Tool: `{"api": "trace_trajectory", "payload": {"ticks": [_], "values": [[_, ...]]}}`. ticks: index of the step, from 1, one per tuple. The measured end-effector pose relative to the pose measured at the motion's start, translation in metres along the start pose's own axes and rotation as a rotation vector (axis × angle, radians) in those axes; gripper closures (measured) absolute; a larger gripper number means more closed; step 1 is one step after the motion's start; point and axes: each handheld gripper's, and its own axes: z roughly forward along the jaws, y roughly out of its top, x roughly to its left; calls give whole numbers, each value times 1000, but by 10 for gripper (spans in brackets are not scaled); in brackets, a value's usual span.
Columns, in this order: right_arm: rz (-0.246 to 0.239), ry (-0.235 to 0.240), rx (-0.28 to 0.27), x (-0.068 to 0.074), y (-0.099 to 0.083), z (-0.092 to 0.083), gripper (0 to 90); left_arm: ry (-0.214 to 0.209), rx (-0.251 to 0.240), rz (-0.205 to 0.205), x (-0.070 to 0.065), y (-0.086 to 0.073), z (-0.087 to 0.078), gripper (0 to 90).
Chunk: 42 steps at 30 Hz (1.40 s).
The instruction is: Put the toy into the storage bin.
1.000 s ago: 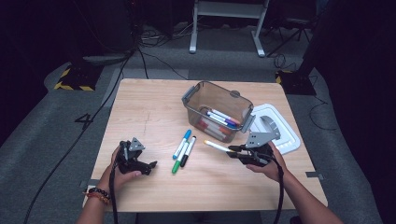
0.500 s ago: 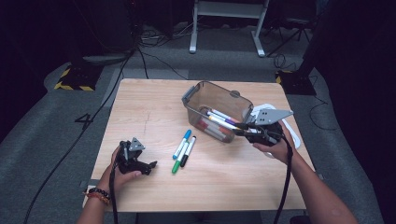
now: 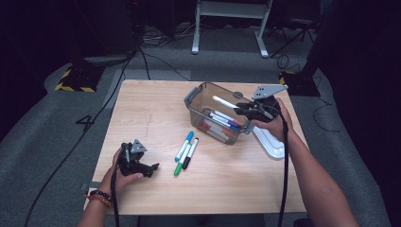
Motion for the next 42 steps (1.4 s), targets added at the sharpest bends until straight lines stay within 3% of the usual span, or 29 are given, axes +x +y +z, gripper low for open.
{"api": "trace_trajectory", "payload": {"ticks": [9, 17, 24, 31, 38, 40, 42], "values": [[48, 3, 73, -13, 2, 33, 747, 0, 1, 1, 0, 0, 0, 4], [48, 17, 138, -12, 2, 58, 747, -1, 1, 1, 0, 0, 0, 5], [50, 58, 183, -5, 1, 74, 746, -1, 1, 2, 0, 0, 0, 4], [53, 68, 268, -4, -5, 90, 745, -1, 1, 2, 0, 0, 0, 5], [53, 57, 285, -2, -10, 94, 721, -1, 1, 2, 0, 0, 0, 4], [63, 40, 259, -3, -11, 91, 642, -1, 1, 2, 0, 0, 0, 5], [69, 37, 221, -2, -9, 84, 627, 0, 1, 2, 0, 0, 0, 5]]}}
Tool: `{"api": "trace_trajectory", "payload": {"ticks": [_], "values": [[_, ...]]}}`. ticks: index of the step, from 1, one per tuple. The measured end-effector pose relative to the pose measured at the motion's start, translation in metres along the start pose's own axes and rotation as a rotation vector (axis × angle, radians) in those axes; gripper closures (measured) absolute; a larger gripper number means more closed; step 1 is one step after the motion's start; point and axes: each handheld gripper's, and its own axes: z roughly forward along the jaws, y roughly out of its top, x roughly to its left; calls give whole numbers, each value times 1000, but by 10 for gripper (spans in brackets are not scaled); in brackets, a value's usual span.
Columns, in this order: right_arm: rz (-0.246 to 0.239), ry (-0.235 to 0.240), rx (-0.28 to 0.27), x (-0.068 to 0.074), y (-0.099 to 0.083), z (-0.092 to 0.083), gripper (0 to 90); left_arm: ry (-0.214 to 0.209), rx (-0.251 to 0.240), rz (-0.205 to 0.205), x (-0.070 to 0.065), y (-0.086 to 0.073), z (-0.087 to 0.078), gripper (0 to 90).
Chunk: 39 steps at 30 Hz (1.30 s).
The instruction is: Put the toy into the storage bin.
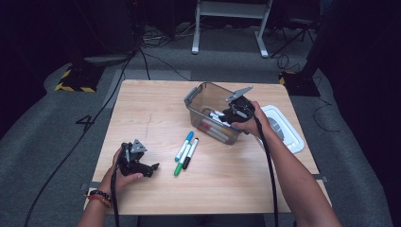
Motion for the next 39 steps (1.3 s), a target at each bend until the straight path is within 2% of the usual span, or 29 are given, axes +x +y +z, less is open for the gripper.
{"api": "trace_trajectory", "payload": {"ticks": [3, 5, 9, 13, 17, 18, 21, 25, 27, 30, 34, 37, 39], "values": [[9, -25, -52, 3, -2, -12, 548, 0, 0, 0, 0, 0, 0, 5], [17, -31, -95, 5, -4, -21, 464, 0, 0, 0, 0, 0, 0, 5], [14, -46, -158, 12, -10, -39, 364, 0, 0, 0, 0, 0, 0, 5], [2, -56, -196, 20, -17, -54, 274, 0, 0, 0, 0, 0, 0, 5], [6, -83, -215, 28, -23, -66, 247, 0, 0, 0, 0, 0, 0, 5], [-1, -71, -222, 30, -24, -69, 252, 0, 0, 0, 0, 0, 0, 5], [-30, -79, -248, 44, -30, -80, 255, 0, 1, -1, 0, 0, 0, 5], [-23, -70, -284, 61, -41, -92, 257, 2, 0, -3, 0, 0, 0, 5], [-37, -69, -287, 68, -46, -95, 255, 0, 0, -8, -1, 0, 0, 5], [-49, -73, -290, 81, -57, -97, 257, 1, 0, -9, -1, 0, 0, 5], [-36, -70, -302, 91, -70, -97, 257, 1, 0, -9, -1, 0, 0, 5], [-25, -58, -303, 100, -81, -92, 255, 3, 0, -3, 0, 0, 0, 5], [-36, -50, -297, 107, -86, -84, 252, 1, 0, -9, -1, 0, 0, 5]]}}
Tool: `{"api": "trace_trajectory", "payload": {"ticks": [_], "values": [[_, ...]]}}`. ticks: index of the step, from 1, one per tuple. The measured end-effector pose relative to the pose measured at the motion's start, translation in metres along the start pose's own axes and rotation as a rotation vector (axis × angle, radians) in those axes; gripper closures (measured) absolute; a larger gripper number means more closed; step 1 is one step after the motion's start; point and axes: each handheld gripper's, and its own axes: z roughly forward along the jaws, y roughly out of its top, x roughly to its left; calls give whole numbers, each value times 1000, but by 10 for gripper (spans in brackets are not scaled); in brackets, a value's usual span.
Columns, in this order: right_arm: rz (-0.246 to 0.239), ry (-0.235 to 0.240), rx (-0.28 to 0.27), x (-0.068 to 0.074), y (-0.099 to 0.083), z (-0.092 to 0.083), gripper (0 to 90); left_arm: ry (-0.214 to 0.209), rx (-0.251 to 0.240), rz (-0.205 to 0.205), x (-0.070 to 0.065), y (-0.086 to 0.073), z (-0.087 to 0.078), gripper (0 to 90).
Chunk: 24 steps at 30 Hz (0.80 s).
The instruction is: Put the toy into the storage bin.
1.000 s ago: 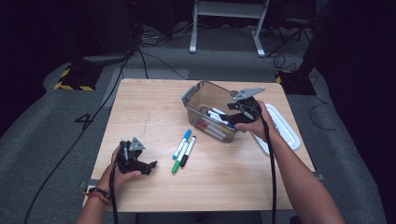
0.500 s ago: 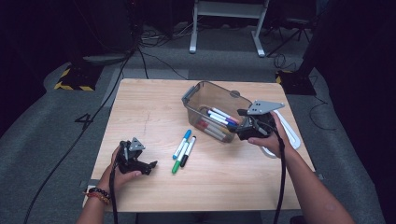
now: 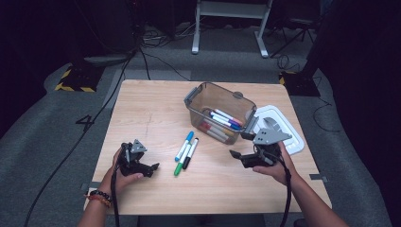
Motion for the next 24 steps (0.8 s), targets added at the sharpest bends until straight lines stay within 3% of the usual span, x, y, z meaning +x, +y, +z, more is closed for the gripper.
{"api": "trace_trajectory", "payload": {"ticks": [4, 7, 12, 17, 24], "values": [[0, 41, 29, 14, -11, 21, 233, 2, 1, 5, 0, 0, 0, 5], [13, 47, 48, 23, -14, 42, 232, 0, 0, 0, 0, 0, 0, 5], [-8, 48, 88, 39, -14, 83, 231, 3, 0, 6, 0, 0, 0, 5], [7, 70, 105, 44, -12, 122, 218, 1, 1, 5, 0, 0, 0, 5], [3, 54, 124, 52, -4, 152, 220, -1, 1, 8, 1, 0, 0, 5]]}}
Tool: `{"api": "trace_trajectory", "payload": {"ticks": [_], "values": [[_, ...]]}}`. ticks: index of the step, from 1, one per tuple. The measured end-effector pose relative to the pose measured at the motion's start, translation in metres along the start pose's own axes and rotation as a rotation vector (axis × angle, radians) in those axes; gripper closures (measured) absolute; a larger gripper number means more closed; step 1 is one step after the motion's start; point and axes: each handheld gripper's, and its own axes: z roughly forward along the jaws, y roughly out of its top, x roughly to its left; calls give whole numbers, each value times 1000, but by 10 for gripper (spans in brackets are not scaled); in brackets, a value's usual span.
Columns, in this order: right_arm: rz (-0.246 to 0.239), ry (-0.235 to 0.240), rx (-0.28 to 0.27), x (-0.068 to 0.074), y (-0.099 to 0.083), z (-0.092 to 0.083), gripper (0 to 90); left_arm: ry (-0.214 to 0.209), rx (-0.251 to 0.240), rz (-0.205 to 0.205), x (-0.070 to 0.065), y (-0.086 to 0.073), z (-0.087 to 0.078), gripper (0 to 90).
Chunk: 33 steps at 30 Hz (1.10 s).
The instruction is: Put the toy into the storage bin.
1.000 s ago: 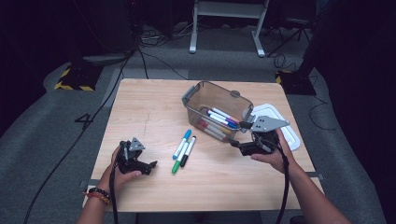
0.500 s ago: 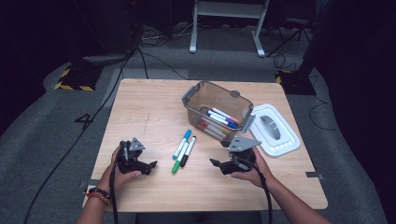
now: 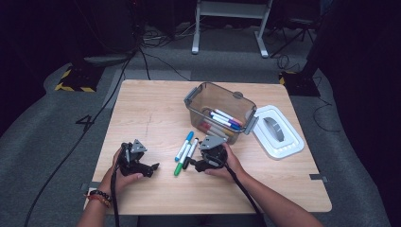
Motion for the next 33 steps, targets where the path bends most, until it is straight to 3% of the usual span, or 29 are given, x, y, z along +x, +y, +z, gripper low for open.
{"api": "trace_trajectory", "payload": {"ticks": [5, 7, 12, 17, 20, 27, 33], "values": [[18, -34, 3, 1, 5, 17, 224, 0, 0, 0, 0, 0, 0, 5], [-3, -53, 13, 2, 4, 22, 225, 0, 0, 0, 0, 0, 0, 5], [26, -50, 65, 0, -1, 28, 221, 1, 0, -1, 0, 0, 0, 5], [31, -12, 77, -4, -5, 11, 240, 1, -2, 6, 0, 0, 0, 6], [31, 19, 93, -8, -15, -8, 260, -4, -4, -3, 0, 0, 0, 5], [48, 21, 122, -18, -37, -29, 262, 2, -2, 8, 0, 0, 0, 5], [56, 18, 51, -20, -36, -41, 278, -4, -3, -4, -1, 0, 0, 5]]}}
